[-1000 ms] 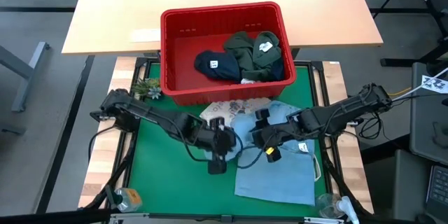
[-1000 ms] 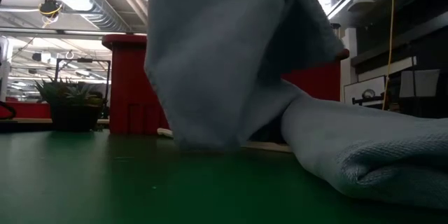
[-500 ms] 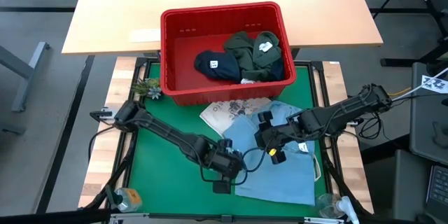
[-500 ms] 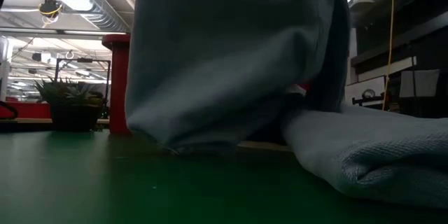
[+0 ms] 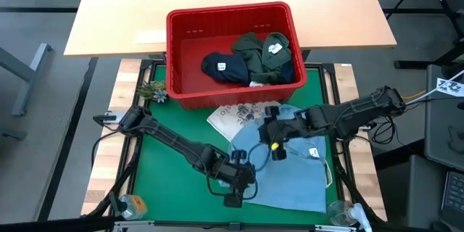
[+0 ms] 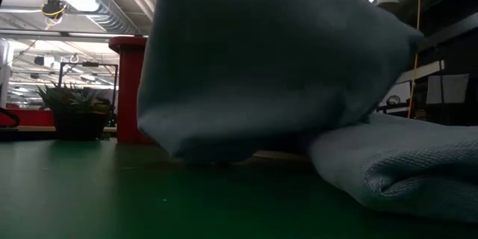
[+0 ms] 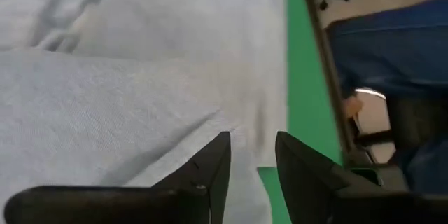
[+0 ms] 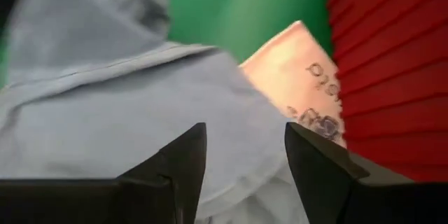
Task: Fold laundry
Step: Fold the light blue pants
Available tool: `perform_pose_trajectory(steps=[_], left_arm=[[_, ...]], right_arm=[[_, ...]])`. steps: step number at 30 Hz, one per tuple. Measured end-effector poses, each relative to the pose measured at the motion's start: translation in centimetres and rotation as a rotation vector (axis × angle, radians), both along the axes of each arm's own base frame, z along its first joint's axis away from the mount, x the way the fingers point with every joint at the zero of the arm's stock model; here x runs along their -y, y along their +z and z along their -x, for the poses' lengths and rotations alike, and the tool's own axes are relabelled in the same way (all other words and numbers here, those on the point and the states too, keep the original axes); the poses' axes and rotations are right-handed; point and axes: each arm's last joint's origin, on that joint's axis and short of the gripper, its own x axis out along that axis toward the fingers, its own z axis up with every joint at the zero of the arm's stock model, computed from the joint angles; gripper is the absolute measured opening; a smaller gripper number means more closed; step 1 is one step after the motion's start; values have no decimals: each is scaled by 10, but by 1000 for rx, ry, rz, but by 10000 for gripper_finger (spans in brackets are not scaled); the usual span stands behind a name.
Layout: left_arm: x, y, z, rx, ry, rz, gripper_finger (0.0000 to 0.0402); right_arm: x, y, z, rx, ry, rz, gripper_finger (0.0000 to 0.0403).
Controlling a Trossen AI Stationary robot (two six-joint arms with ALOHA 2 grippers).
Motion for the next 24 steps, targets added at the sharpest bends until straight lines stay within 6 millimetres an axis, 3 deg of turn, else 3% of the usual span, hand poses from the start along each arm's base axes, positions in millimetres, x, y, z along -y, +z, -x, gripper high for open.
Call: perform_pose_trajectory(steps=[6,15,24], left_arm=[[15,-1,8,-10,-40,-4,110],[36,-3,23,-38,-82,-26,110],[42,-3,27,-32,-85,-44,110]], right_arm=[[20,-15,-21,-27,-47,-60,193],[24,-63,-52,-139,-236,-155,193],[27,-70,-59,-128,-369,-256,193]])
